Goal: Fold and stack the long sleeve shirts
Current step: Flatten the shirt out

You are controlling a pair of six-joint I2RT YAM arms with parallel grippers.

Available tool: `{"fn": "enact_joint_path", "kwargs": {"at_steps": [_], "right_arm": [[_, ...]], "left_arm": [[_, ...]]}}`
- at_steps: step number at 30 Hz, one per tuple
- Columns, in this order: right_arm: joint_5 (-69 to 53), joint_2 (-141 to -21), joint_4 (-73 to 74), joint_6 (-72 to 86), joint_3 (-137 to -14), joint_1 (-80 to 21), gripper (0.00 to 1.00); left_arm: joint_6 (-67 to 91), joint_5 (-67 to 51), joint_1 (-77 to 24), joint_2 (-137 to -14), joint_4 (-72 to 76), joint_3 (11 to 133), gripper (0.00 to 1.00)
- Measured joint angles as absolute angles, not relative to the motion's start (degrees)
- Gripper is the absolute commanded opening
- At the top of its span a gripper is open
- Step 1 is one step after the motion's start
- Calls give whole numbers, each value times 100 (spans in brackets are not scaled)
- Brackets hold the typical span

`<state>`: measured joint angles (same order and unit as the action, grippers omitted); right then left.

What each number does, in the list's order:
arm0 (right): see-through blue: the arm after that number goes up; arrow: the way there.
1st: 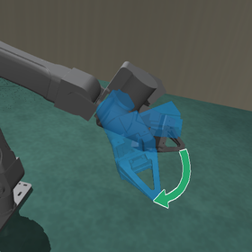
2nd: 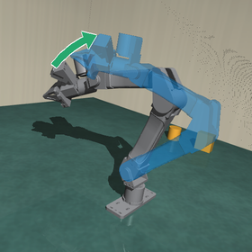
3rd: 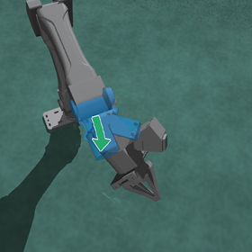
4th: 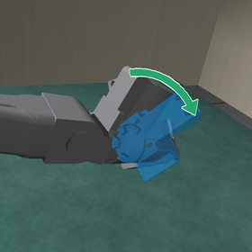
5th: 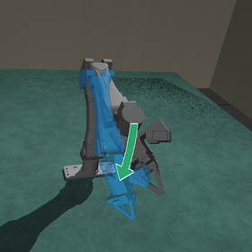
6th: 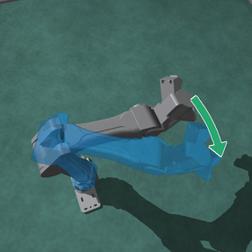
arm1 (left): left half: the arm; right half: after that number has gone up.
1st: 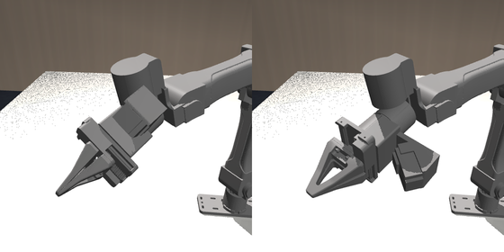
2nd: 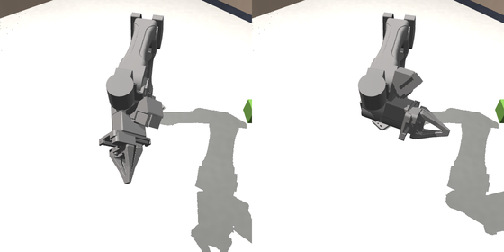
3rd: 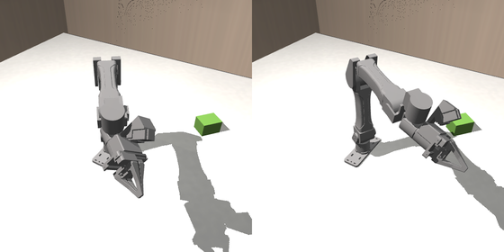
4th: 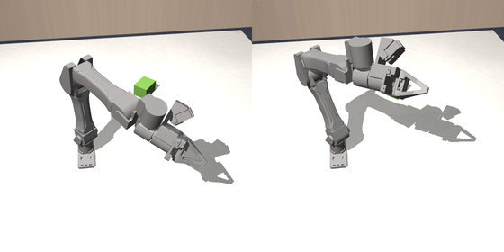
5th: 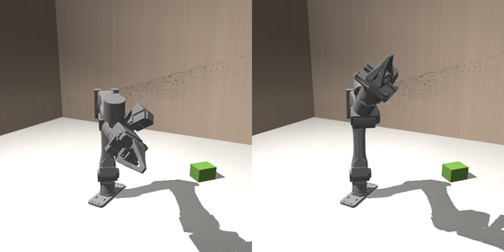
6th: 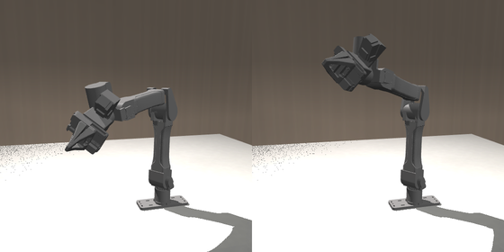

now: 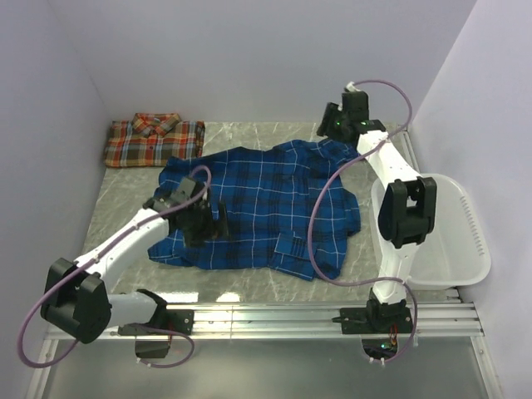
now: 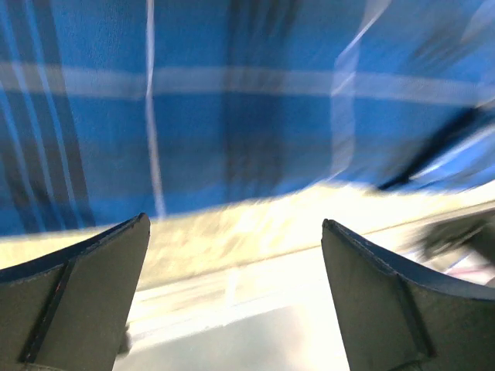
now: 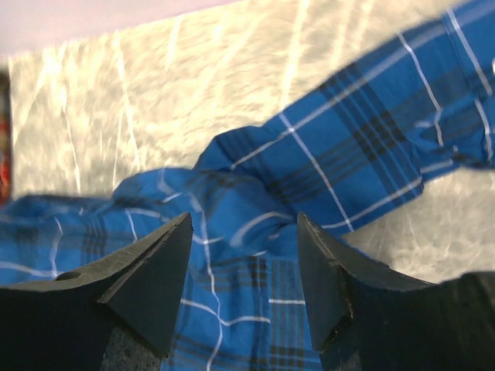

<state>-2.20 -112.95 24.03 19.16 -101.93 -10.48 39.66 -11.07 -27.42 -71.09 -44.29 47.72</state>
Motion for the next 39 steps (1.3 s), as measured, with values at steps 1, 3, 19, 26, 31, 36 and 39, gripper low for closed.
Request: {"fn": "enact_joint_path", "kwargs": {"at_steps": [1,3,19,26,31,36,39], "right_arm": [[-270,-11292,2324,2075,-10097,-963,63],[-322,-11301,2268,2458,-9902,-788,64],[-80,-10844,1538,3197,-8342,-1236,64],[659,-9301,1275,2969,-7474,-1935,64],[635,-8584,1072,2998,-6914,-2150,64],[320,-8493,1105,3017,-6388,-2342,64],[156,-8493,1227,3017,-6123,-2550,64]], "left_arm": [[3964,-1057,-2665,-7122,-4401,4993,99],[3964,-980,-2427,-7249,-4239,5494,99],[3927,-187,-838,-10350,-3074,7207,98],[3830,119,-668,-11240,-2908,8759,94],[3835,215,-655,-12171,-2641,9839,86],[3806,298,-622,-12844,-2303,10099,77],[3750,336,-617,-12916,-1999,10099,71]]}}
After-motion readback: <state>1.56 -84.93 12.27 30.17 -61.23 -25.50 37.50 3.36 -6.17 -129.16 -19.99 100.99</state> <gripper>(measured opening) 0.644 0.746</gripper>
